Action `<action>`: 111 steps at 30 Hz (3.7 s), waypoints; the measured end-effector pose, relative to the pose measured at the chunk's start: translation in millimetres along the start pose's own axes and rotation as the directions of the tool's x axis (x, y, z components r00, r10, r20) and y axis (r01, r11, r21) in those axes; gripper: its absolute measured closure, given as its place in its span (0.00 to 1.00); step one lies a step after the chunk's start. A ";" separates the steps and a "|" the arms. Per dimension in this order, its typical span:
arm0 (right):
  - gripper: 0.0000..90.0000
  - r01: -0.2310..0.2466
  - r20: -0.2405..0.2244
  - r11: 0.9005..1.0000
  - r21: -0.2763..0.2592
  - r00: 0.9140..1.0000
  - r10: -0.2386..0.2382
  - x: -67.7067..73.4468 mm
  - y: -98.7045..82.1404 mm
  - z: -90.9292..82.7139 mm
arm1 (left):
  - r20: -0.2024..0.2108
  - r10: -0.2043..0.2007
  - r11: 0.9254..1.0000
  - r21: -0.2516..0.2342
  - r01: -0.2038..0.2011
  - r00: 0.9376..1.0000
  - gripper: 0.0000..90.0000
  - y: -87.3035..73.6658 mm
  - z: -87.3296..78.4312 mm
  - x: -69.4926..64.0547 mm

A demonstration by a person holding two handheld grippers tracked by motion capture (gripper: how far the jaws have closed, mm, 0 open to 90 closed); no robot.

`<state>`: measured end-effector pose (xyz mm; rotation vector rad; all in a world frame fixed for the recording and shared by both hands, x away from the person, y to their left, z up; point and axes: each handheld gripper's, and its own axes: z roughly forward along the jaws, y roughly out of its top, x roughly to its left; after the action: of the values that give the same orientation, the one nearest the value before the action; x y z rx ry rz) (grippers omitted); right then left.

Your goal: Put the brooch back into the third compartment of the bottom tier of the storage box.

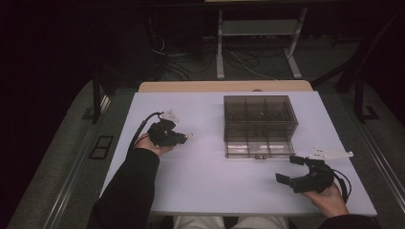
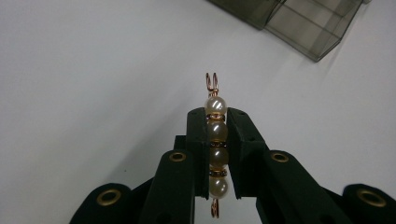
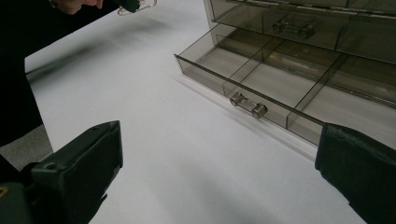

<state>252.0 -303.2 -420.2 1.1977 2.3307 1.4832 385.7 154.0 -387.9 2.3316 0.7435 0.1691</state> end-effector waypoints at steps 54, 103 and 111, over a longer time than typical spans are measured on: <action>0.00 0.007 -0.002 1.000 0.002 1.000 -0.007 0.8 0.0 0.3 | 0.109 0.192 0.978 -0.108 -0.180 0.975 0.88 81.0 -8.3 -60.6; 0.00 0.017 -0.008 1.000 0.001 1.000 -0.017 1.4 0.4 -0.5 | 0.210 0.268 0.961 -0.127 -0.246 0.940 0.88 148.6 50.2 -105.7; 0.00 0.016 -0.007 1.000 -0.001 1.000 -0.016 1.8 0.4 -1.0 | 0.234 0.277 0.957 -0.149 -0.248 0.932 0.88 157.1 61.7 -113.8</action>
<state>250.5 -302.6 -418.9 1.1728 2.3387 1.4854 383.7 -39.8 -325.7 2.2759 0.2856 0.0297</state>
